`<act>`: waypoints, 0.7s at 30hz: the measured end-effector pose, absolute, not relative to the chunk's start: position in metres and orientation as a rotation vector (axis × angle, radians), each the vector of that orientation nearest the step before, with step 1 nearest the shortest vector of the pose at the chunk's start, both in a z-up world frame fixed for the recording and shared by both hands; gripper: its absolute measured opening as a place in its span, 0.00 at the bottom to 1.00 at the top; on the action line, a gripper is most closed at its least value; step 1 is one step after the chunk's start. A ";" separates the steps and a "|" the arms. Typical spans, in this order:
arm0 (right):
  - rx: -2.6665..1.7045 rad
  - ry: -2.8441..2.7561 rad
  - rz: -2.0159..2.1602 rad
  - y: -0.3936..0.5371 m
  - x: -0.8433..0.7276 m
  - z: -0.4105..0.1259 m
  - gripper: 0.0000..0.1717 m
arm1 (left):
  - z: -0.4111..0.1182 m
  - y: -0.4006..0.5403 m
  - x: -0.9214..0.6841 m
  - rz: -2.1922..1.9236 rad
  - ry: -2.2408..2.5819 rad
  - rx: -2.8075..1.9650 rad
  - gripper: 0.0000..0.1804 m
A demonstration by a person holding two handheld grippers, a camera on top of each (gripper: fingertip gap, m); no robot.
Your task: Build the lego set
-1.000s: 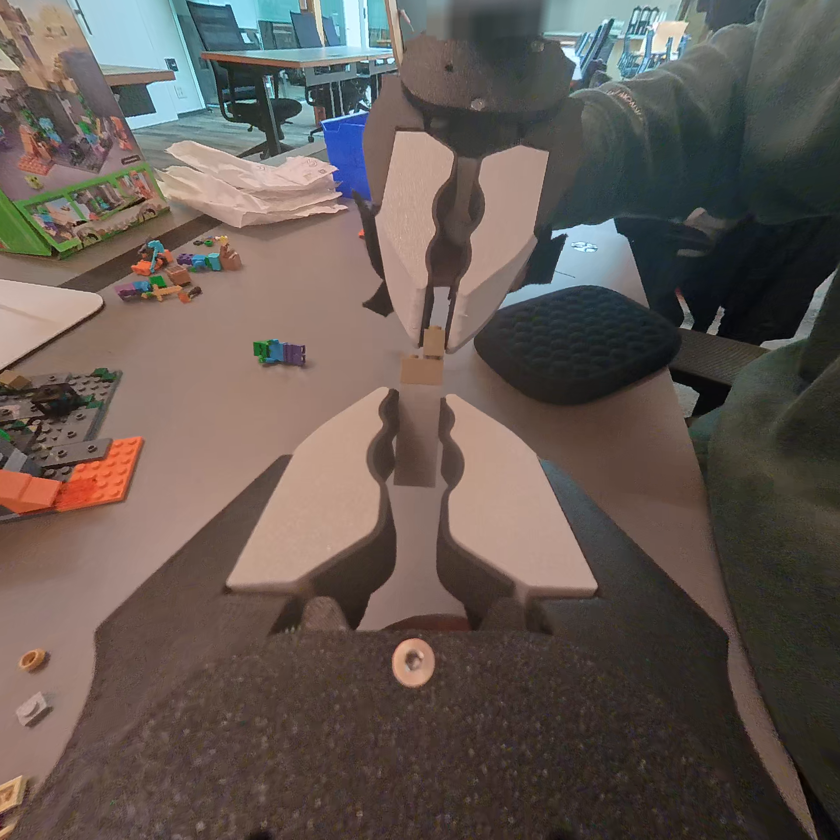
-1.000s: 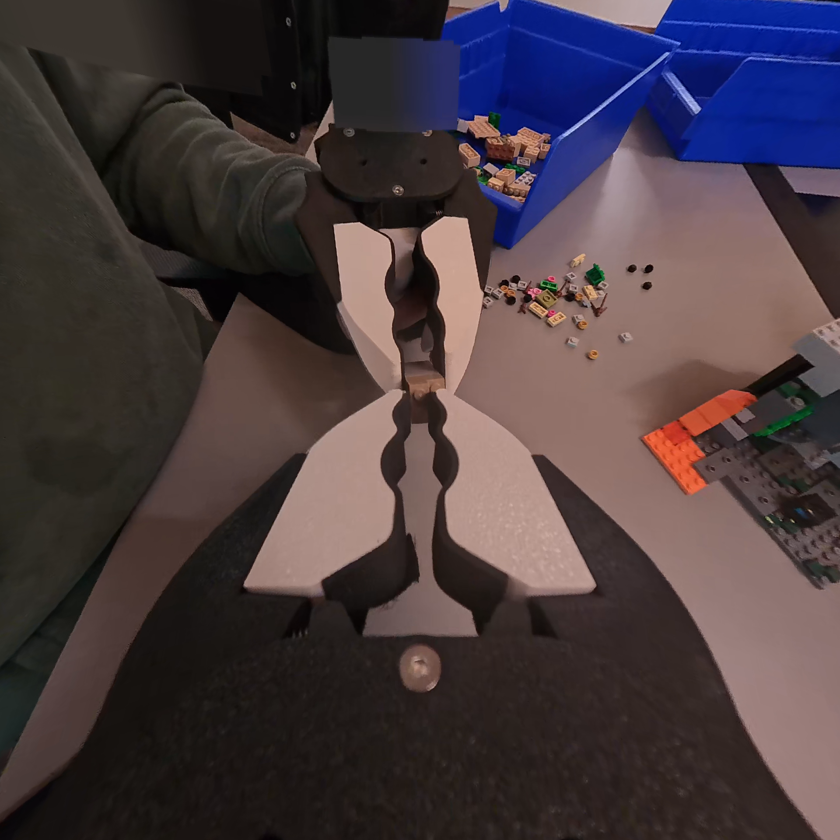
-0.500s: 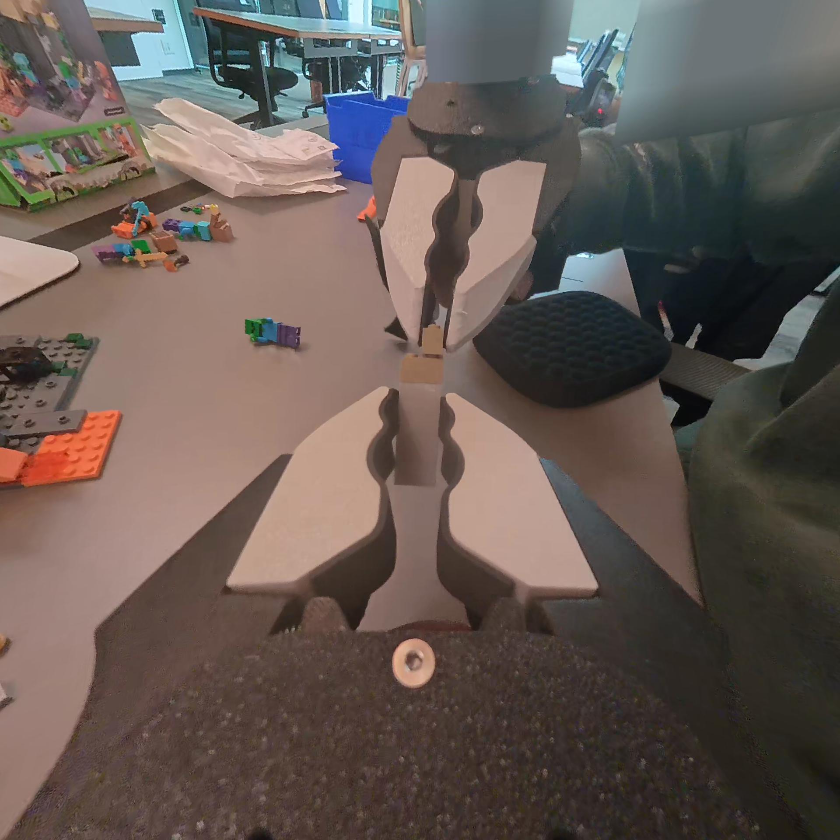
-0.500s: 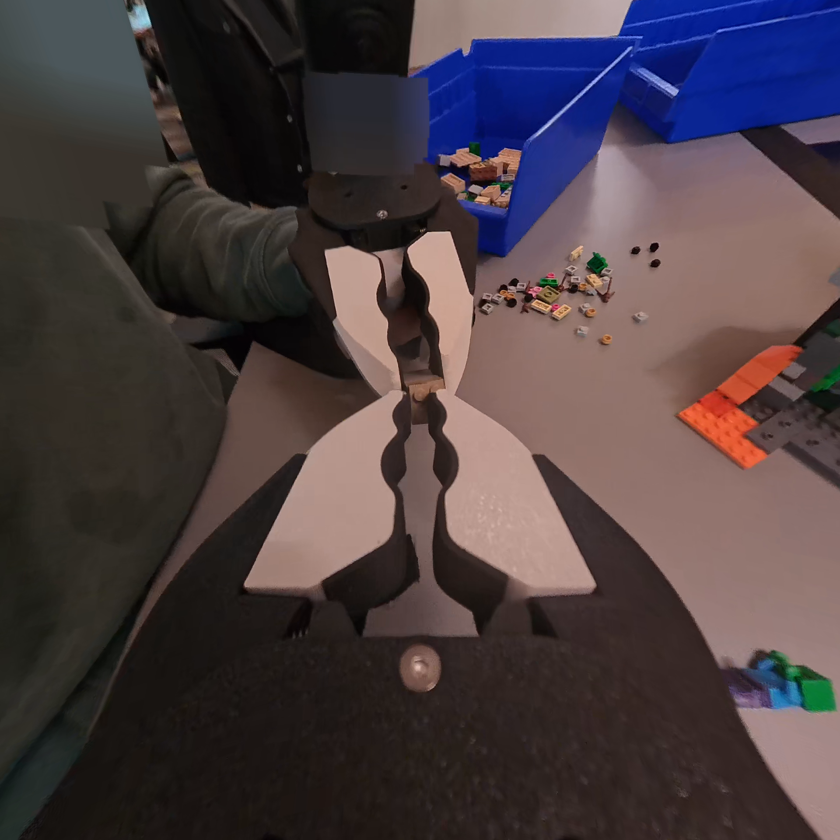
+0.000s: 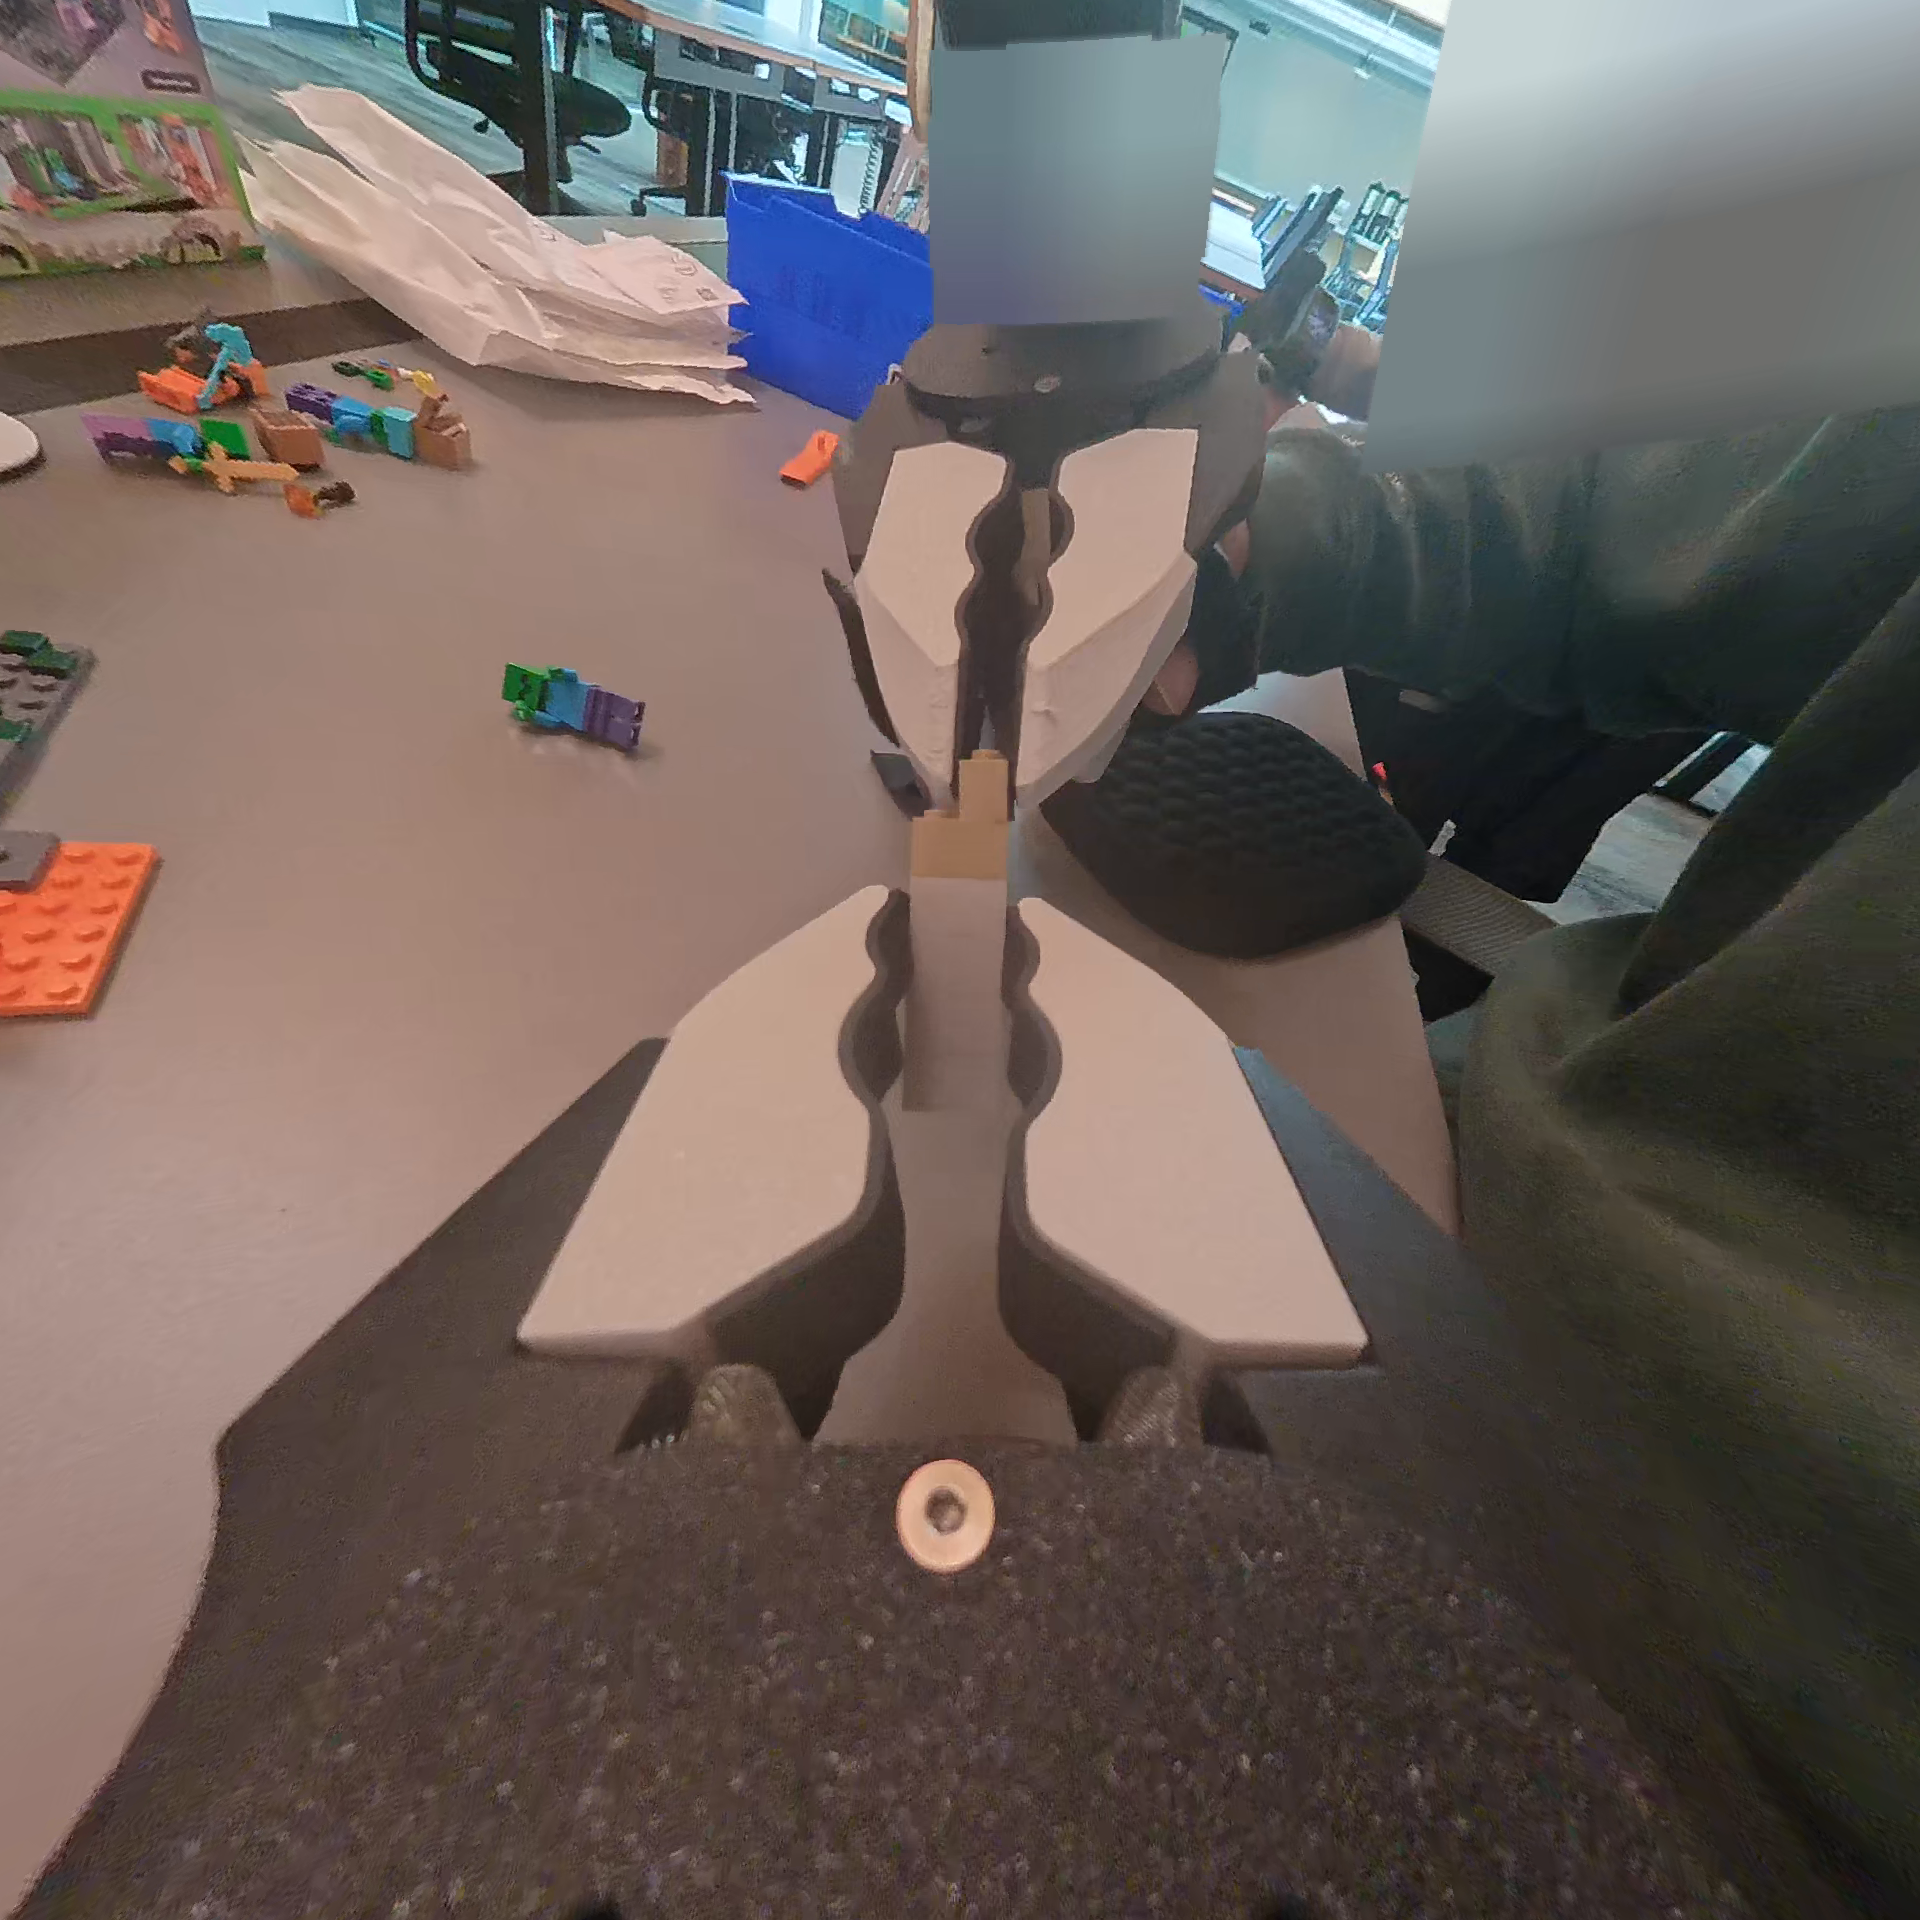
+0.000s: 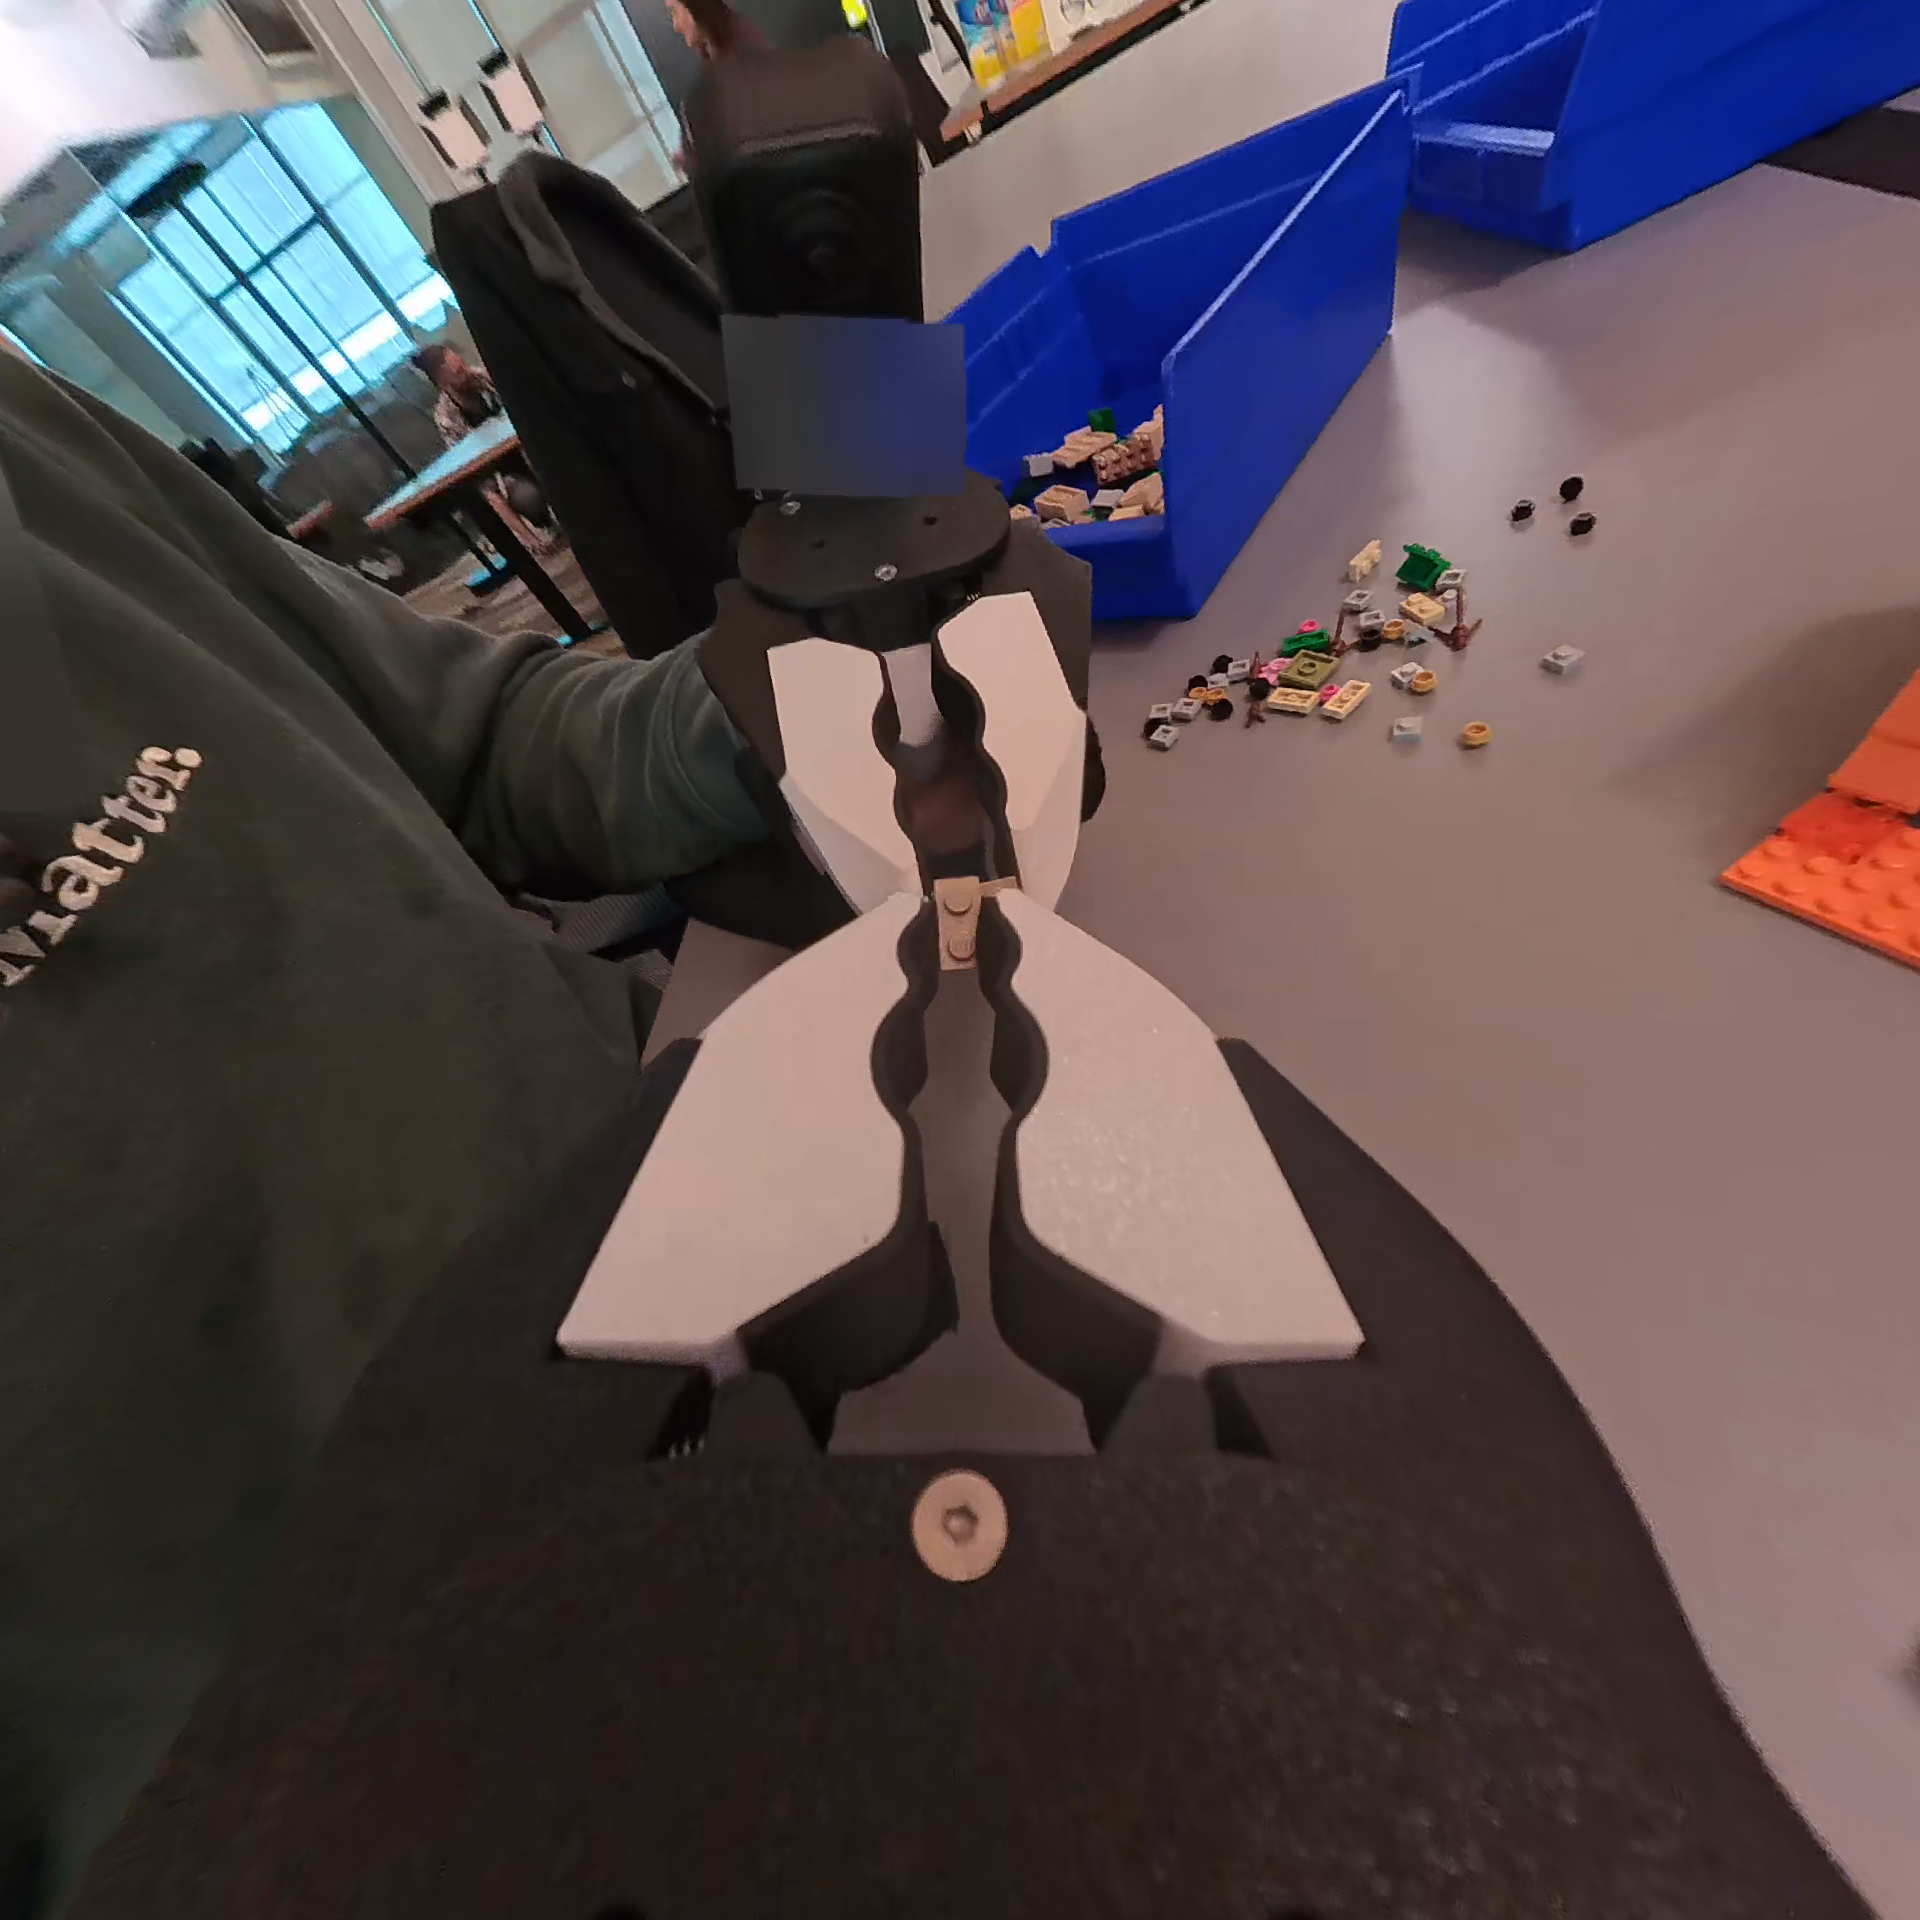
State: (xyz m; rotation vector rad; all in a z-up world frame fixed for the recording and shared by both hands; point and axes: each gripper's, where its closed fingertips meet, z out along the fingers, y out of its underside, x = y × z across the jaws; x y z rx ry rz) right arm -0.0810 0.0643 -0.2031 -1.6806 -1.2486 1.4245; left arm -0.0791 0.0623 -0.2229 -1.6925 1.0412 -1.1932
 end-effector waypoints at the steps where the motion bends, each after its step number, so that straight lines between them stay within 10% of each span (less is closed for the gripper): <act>1: -1.673 -1.241 1.433 0.064 -0.082 -0.203 0.04 | -0.223 0.062 -0.080 -1.206 1.035 -1.694 0.09; 21: -1.554 -1.040 1.627 0.068 -0.091 -0.192 0.05 | -0.210 0.064 -0.084 -1.406 0.904 -1.675 0.09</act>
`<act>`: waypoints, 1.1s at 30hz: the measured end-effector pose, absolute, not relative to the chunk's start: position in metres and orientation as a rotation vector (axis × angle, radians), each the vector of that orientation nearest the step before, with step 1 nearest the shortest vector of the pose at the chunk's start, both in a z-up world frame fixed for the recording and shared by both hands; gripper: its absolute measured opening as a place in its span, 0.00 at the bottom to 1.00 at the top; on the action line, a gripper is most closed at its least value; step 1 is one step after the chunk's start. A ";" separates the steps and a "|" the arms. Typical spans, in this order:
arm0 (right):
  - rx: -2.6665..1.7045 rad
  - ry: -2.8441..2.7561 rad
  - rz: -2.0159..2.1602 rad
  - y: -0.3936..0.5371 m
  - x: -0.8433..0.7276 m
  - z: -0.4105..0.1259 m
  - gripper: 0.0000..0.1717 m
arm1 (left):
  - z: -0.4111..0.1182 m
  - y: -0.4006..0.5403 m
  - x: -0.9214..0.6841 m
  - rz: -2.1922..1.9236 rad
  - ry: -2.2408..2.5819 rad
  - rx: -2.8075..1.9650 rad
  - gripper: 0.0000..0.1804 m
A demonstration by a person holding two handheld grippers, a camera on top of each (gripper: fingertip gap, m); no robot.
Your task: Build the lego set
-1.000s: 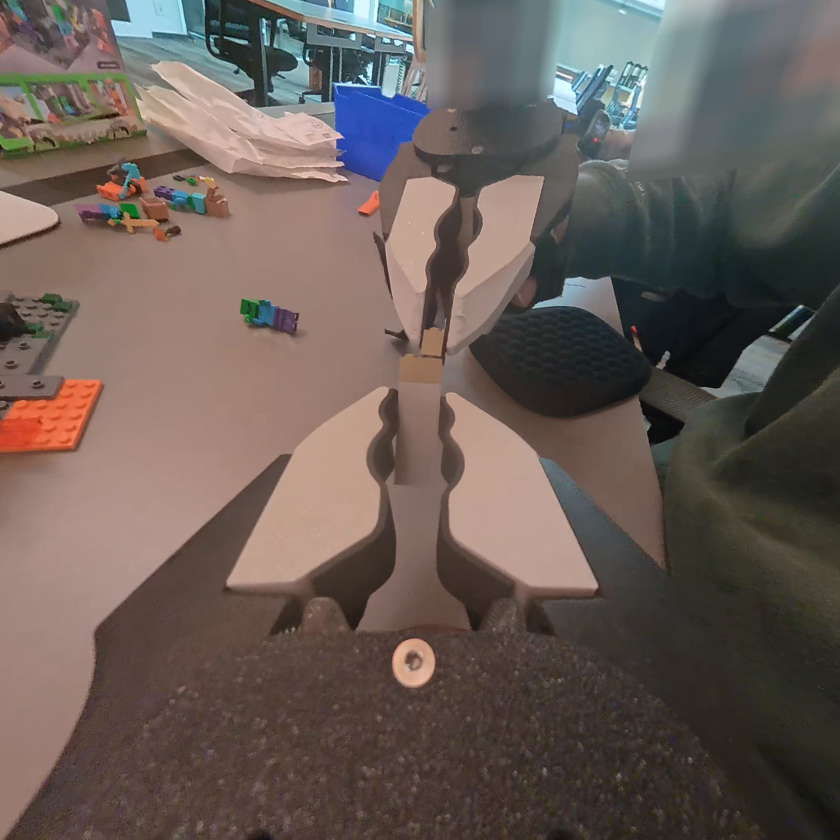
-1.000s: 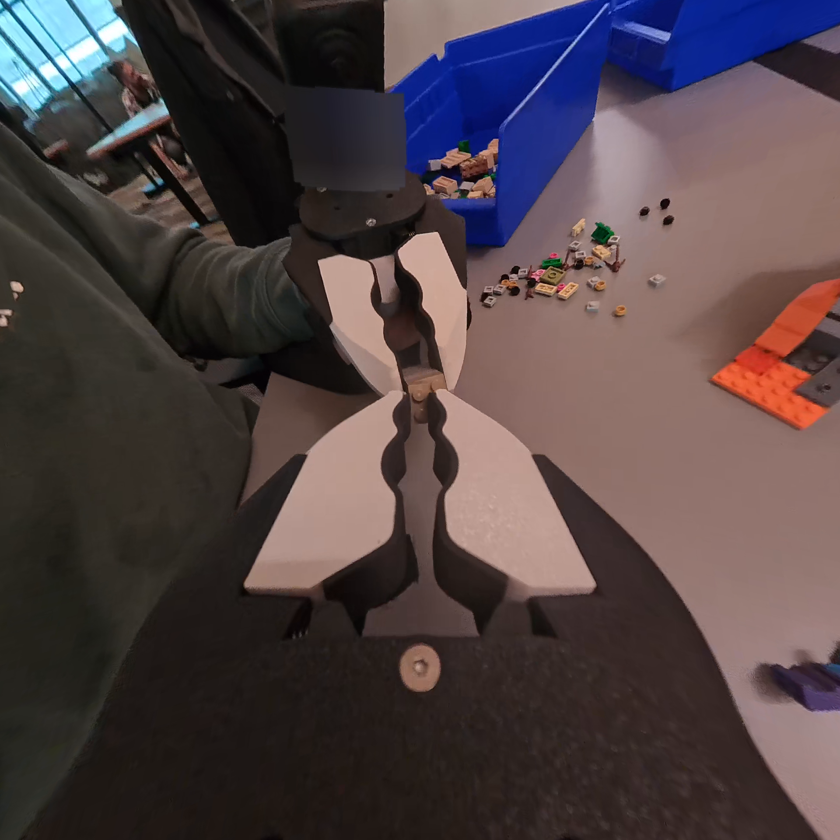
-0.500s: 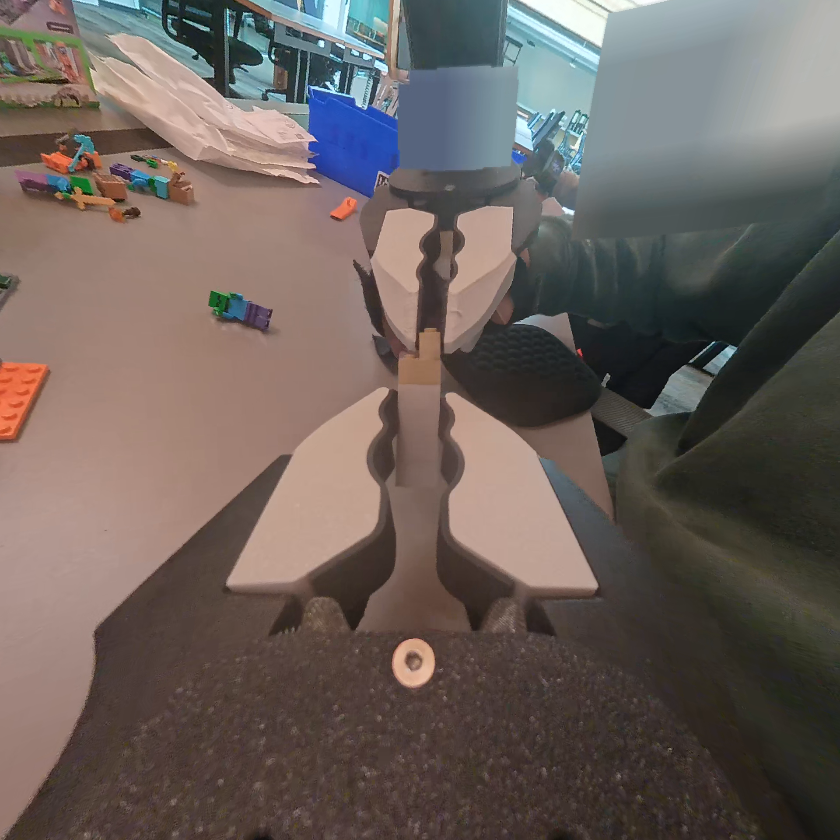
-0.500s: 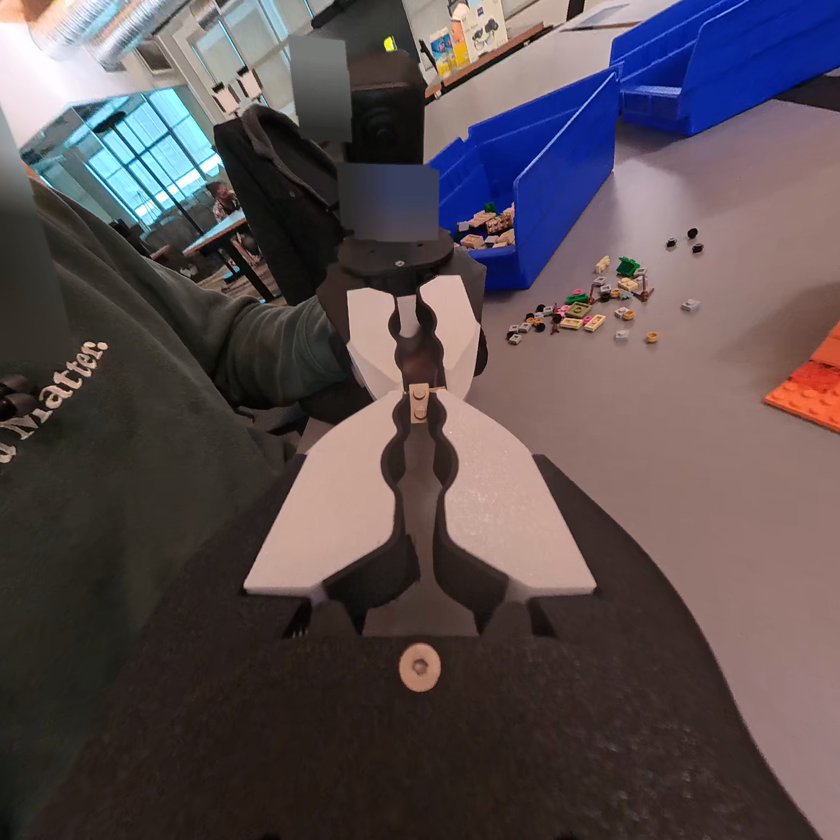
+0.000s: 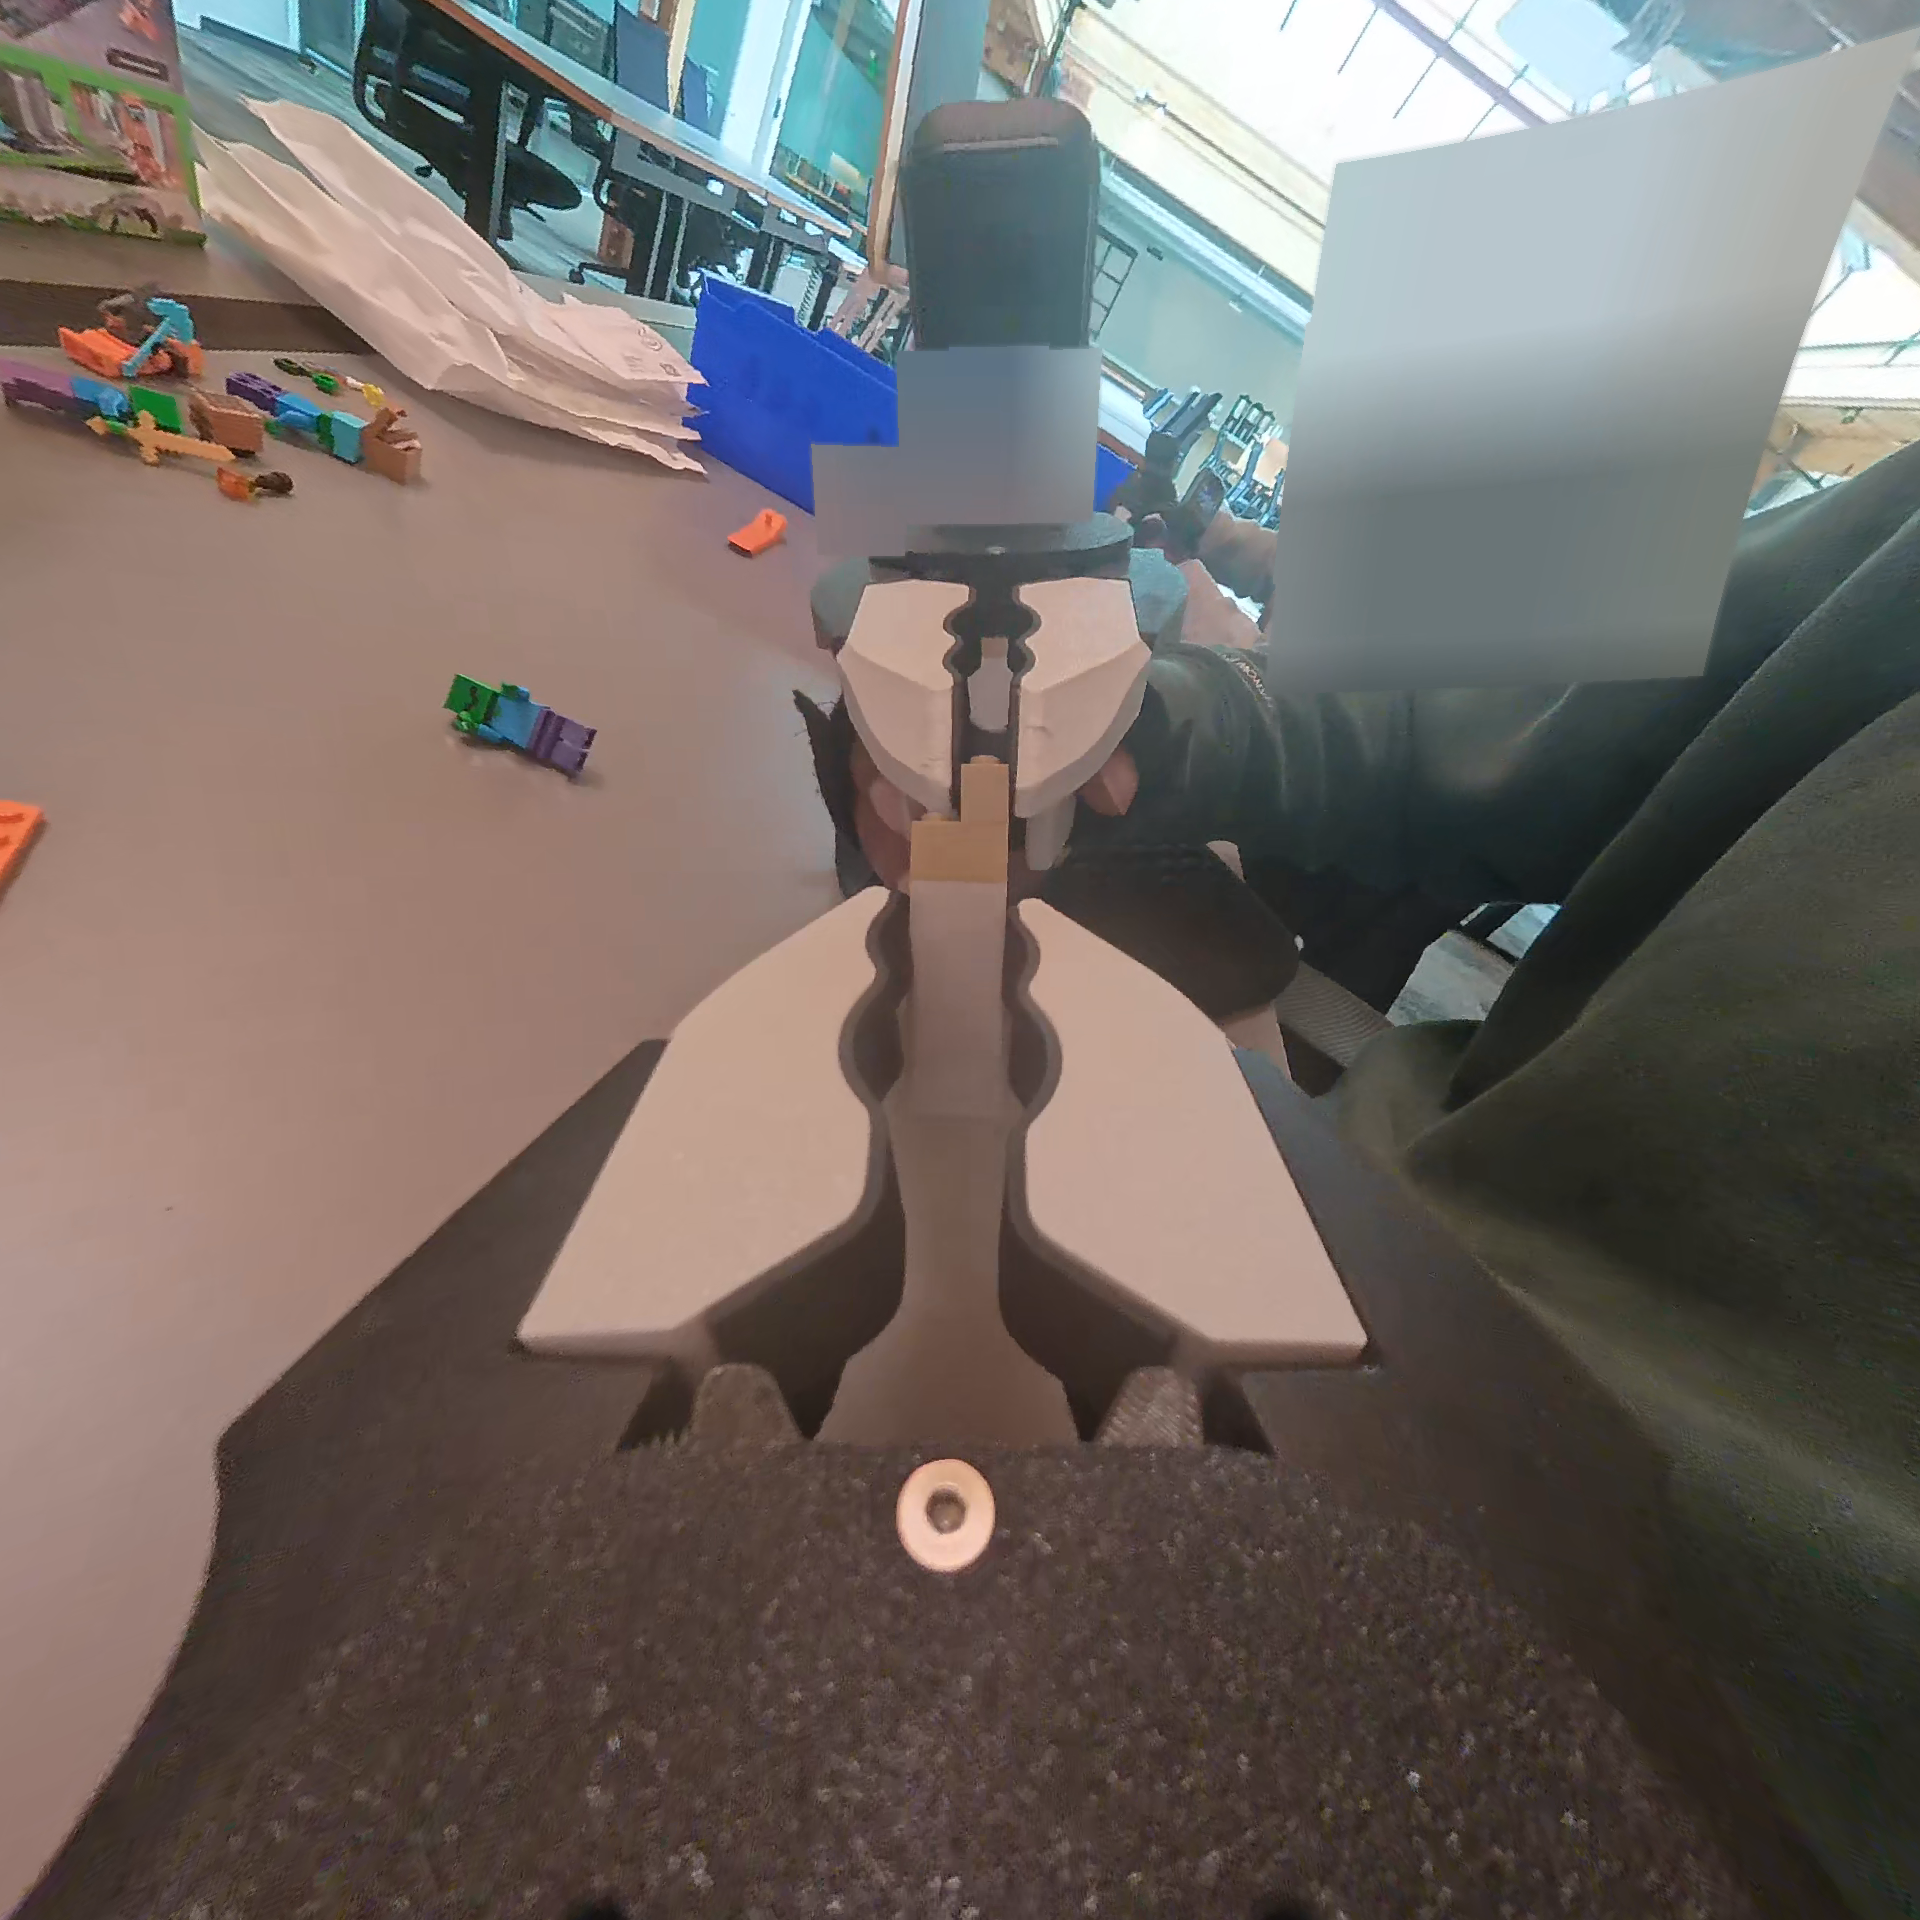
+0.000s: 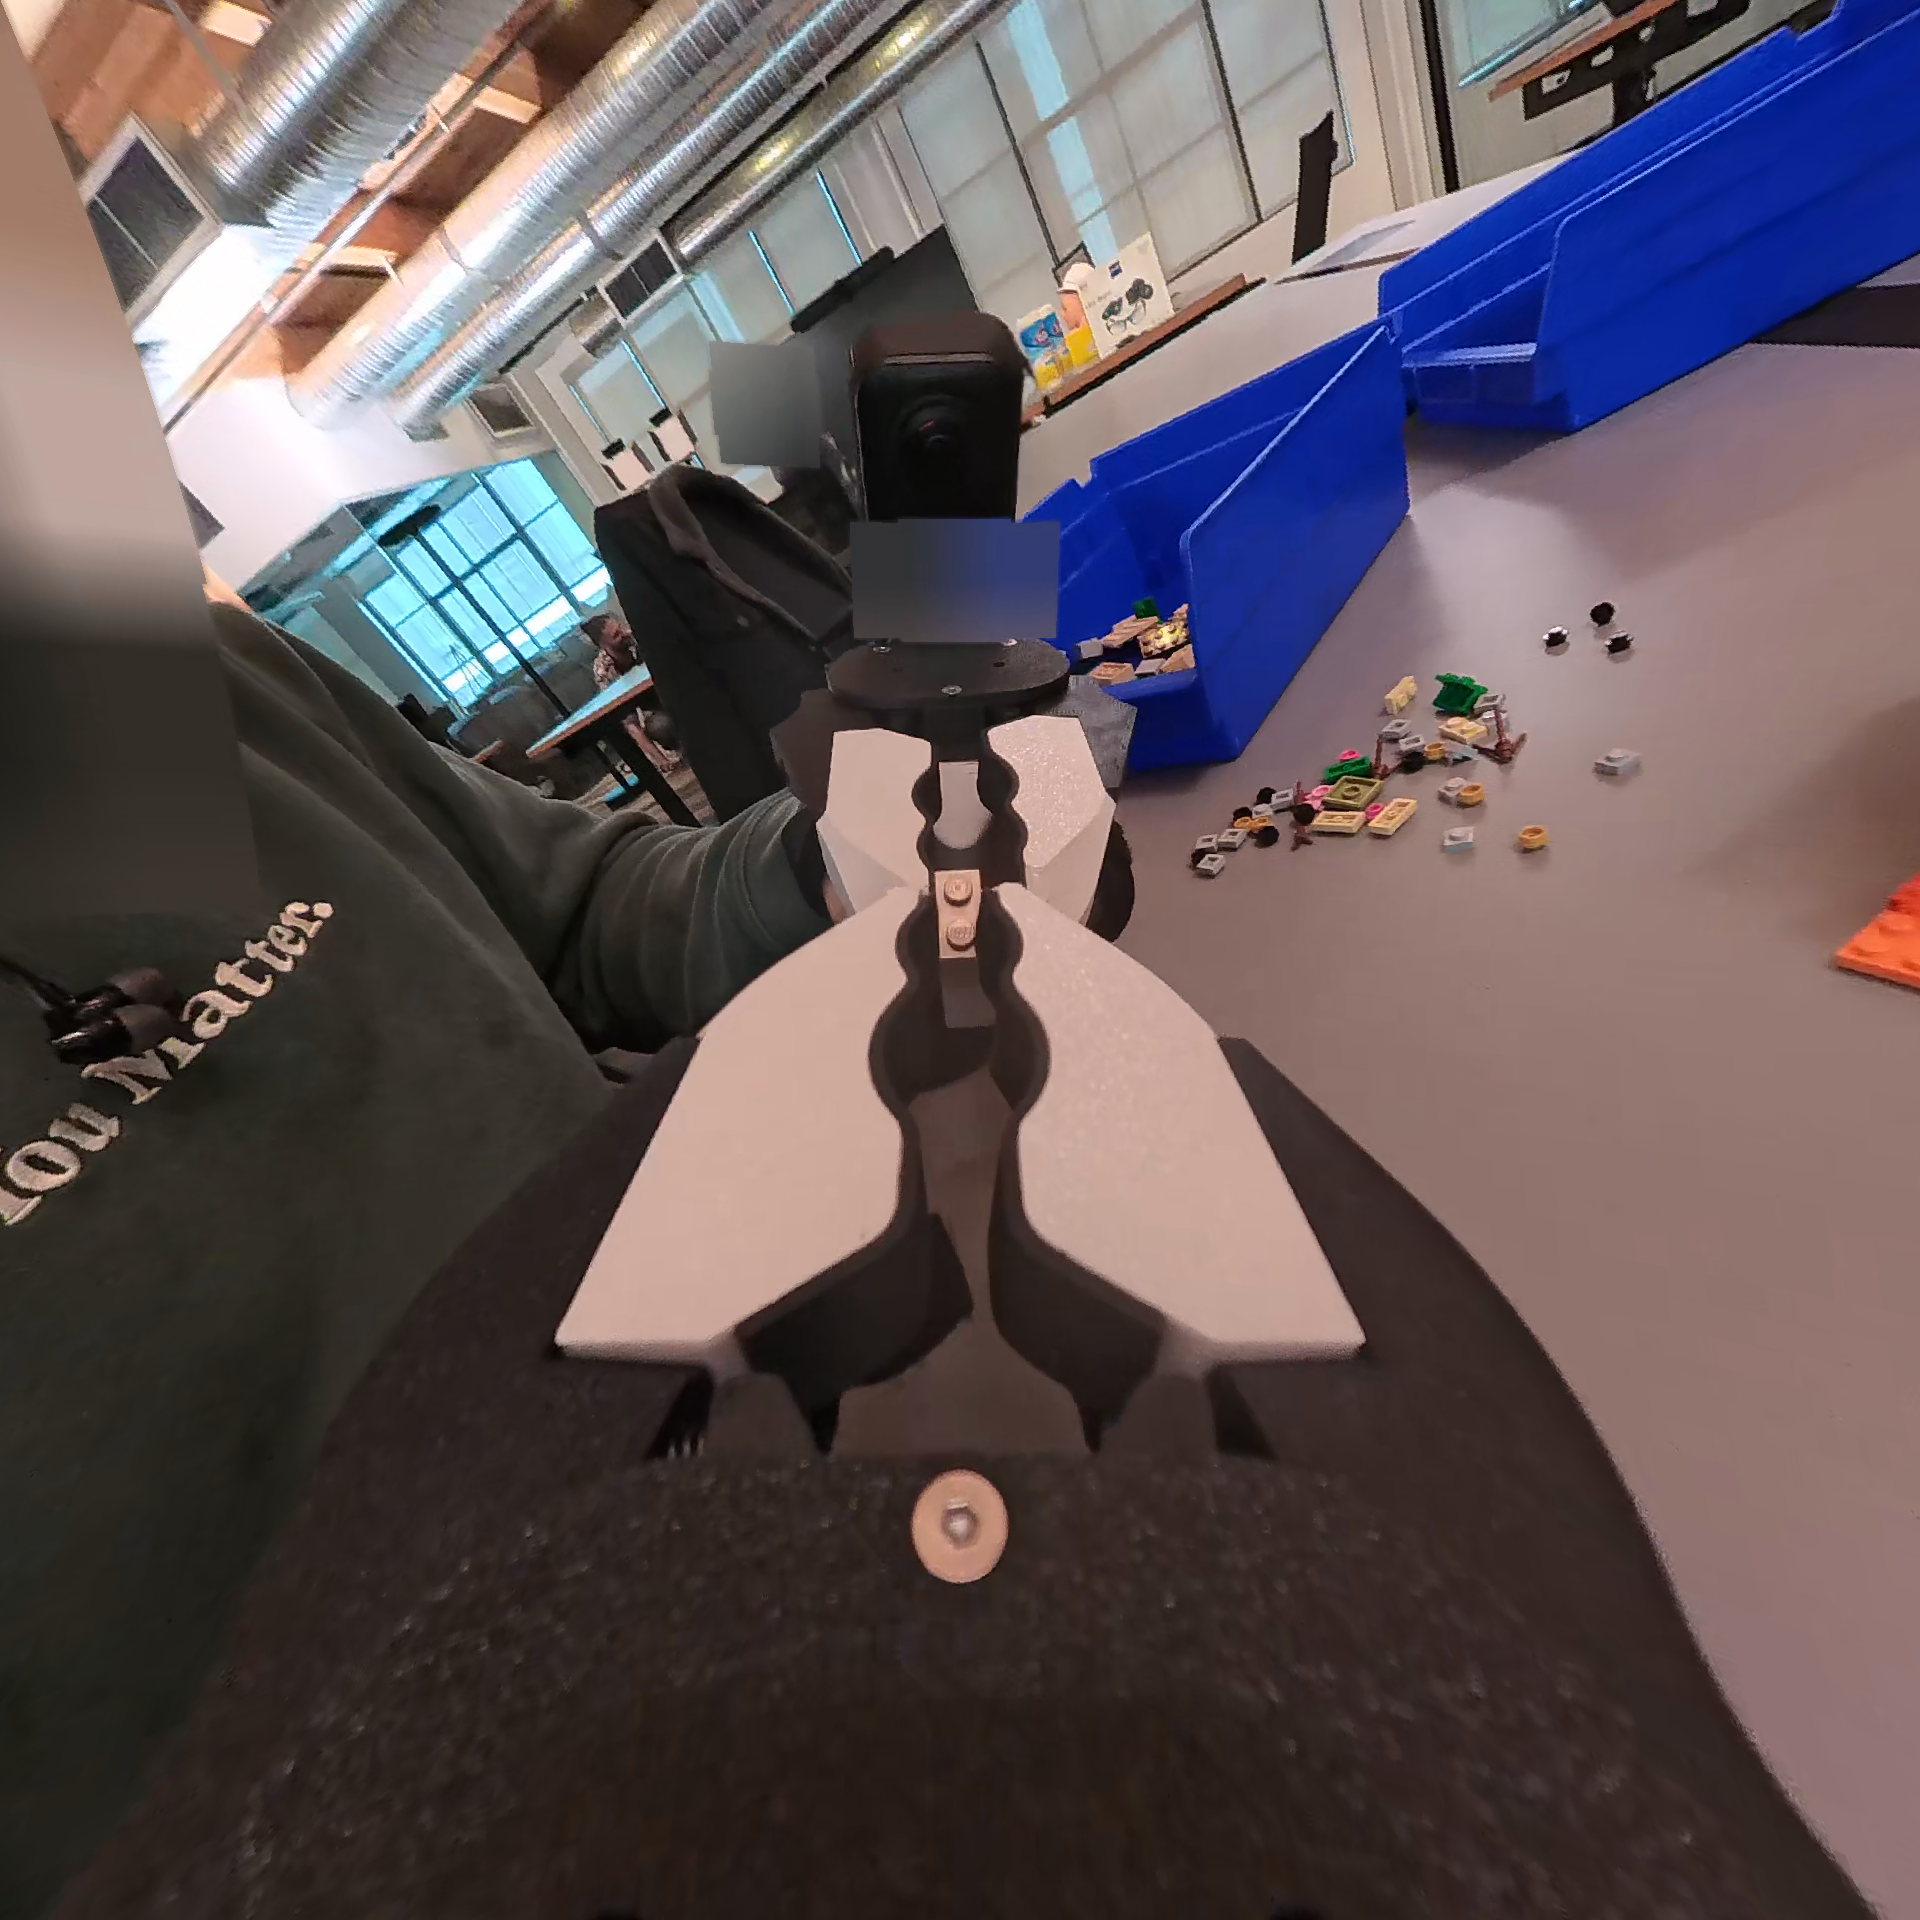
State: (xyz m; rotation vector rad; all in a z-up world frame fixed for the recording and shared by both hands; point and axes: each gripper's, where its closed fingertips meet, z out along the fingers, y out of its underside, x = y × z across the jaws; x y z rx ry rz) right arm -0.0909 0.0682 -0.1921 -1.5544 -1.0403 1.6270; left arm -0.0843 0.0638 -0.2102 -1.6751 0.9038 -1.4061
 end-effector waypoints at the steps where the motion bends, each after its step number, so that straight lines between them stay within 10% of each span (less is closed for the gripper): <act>1: -1.554 -1.042 1.638 0.067 -0.091 -0.192 0.05 | -0.211 0.063 -0.084 -1.400 0.913 -1.678 0.09; 12: -1.544 -1.252 1.305 0.092 -0.074 -0.164 0.14 | -0.200 0.073 -0.087 -1.149 0.952 -1.567 0.09; 25: -1.766 -1.854 0.475 0.147 -0.047 -0.280 0.17 | -0.194 0.111 -0.123 -0.846 0.780 -1.563 0.09; 28: -1.718 -1.778 0.472 0.163 -0.048 -0.267 0.00 | -0.185 0.118 -0.134 -0.829 0.717 -1.529 0.09; 33: -1.689 -1.614 0.460 0.199 -0.046 -0.240 0.00 | -0.186 0.121 -0.138 -0.842 0.693 -1.537 0.09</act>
